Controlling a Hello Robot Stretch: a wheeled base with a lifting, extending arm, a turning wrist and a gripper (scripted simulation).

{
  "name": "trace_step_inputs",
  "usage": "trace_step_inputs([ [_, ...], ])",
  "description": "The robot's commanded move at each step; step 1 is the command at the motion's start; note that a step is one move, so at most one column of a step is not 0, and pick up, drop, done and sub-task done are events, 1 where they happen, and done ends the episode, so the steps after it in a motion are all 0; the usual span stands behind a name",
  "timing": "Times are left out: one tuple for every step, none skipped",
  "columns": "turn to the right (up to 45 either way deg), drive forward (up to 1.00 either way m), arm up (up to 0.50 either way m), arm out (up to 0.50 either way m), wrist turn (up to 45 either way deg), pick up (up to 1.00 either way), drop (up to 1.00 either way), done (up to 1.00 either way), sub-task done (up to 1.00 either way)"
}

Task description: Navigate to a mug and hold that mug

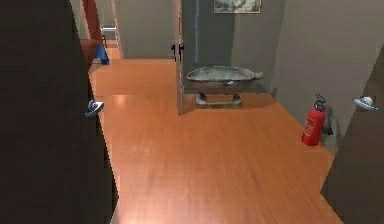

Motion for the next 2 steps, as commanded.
trace_step_inputs([
  [0.0,1.00,0.00,0.00,0.0,0.00,0.00,0.00,0.00],
  [-6.0,0.00,0.00,0.00,0.0,0.00,0.00,0.00,0.00],
])
